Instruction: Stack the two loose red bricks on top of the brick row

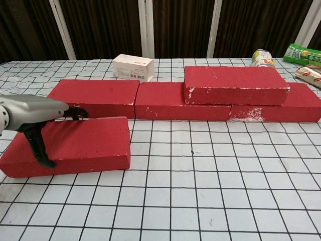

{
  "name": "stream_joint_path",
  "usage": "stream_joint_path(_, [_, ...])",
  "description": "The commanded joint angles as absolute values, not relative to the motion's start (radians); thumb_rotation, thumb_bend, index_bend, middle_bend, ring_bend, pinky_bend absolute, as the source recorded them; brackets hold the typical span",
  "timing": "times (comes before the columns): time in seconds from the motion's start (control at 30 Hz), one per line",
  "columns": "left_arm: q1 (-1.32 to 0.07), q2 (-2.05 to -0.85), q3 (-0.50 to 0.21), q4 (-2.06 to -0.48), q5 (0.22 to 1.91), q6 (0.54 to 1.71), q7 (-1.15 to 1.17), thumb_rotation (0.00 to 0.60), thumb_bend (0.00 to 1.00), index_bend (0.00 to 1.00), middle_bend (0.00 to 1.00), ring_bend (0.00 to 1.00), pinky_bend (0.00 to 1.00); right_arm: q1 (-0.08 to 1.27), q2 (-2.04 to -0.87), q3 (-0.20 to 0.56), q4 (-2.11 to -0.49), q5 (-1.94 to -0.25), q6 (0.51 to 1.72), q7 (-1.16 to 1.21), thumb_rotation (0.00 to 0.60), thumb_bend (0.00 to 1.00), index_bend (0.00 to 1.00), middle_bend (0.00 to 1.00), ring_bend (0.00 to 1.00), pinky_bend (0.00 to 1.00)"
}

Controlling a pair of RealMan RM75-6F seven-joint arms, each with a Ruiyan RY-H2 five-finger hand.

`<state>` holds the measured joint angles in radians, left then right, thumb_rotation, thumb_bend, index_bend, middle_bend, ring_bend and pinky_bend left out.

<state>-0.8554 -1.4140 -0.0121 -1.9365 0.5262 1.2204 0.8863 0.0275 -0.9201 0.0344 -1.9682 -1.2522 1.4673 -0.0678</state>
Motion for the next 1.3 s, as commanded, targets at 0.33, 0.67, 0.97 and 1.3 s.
stream_joint_path(0.33, [-0.862, -1.403, -0.039, -1.935, 0.535, 1.247, 0.890, 0.600, 0.00, 0.16, 0.26, 0.09, 0.24, 0.020, -0.916, 0.043, -1.973, -1.247, 1.462, -0.065, 0.600, 0.15, 0.00, 0.01, 0.00, 0.00])
stream_joint_path(0.67, [-0.910, -1.317, -0.111, -2.013, 0.593, 1.200, 0.874, 0.600, 0.00, 0.19, 0.26, 0.09, 0.20, 0.022, -0.915, 0.057, -1.971, -1.214, 1.443, -0.061, 0.600, 0.15, 0.00, 0.01, 0.00, 0.00])
stream_joint_path(0.97, [-1.103, -1.252, -0.258, -2.009, 0.338, 1.147, 1.022, 0.600, 0.00, 0.19, 0.23, 0.08, 0.18, 0.039, -0.936, 0.075, -1.962, -1.156, 1.420, -0.116, 0.600, 0.15, 0.00, 0.01, 0.00, 0.00])
stream_joint_path(1.3, [-1.242, -1.320, -0.259, -1.717, 0.192, 0.933, 1.017, 0.600, 0.00, 0.18, 0.22, 0.08, 0.17, 0.047, -1.005, 0.126, -1.903, -1.138, 1.487, -0.140, 0.600, 0.15, 0.00, 0.01, 0.00, 0.00])
